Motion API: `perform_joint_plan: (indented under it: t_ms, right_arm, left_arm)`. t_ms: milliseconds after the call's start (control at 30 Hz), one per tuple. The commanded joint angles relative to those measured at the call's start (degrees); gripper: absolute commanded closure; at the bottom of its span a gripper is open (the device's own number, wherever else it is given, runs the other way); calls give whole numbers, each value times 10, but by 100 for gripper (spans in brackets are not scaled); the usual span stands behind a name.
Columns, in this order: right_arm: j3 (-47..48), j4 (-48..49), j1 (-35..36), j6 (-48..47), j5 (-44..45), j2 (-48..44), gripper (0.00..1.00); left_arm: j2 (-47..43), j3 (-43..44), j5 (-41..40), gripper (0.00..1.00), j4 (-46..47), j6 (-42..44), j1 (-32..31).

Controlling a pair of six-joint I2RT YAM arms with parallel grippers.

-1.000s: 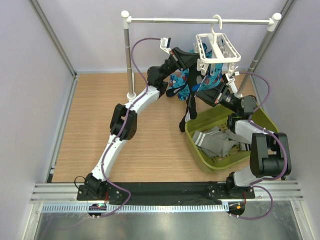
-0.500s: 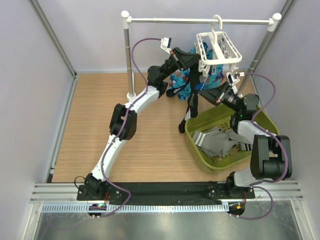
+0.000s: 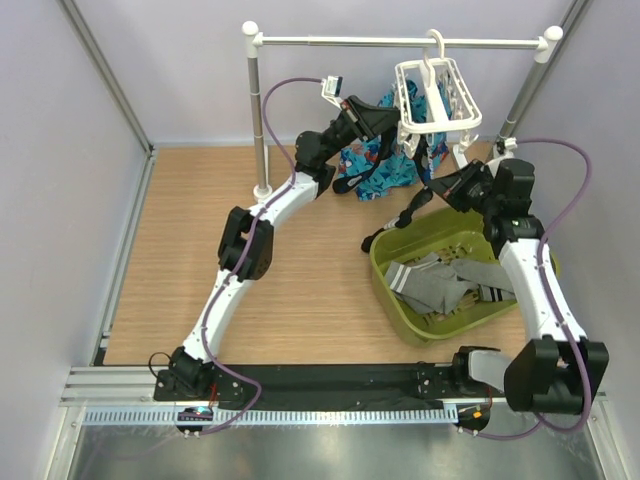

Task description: Remove the socks clipped to the hanger

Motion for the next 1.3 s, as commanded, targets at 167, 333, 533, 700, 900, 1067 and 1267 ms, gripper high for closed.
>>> perform_joint_plan:
  t_ms: [167,333,533,700,900,1067,1267]
  right_arm:
    - [171,-347,0,-120,399,-88,99]
    - [245,-415,0,-143,445,-110,99]
    - [214,-458,0,-149,451,-141,99]
    - [161,-467,0,-142,484,-183,99]
    - [251,-507,-1,-166,509,-180,99]
    - [402,-565,0,-198,502,-149,99]
    - [384,-564,0,-181,486,-157,99]
  left_arm:
    - [-68,-38,3,100,-5,21,1]
    - [-71,-44,4,100,-24,25,1]
    - [-77,-55,5,98,-32,24,1]
    - [-90,-89,4,93,-39,24,1]
    - [-96,-98,5,96,-54,33,2]
    - [-101,-94,6,97,-74,44,2]
    - [-99,-90,11,98,-80,46,1]
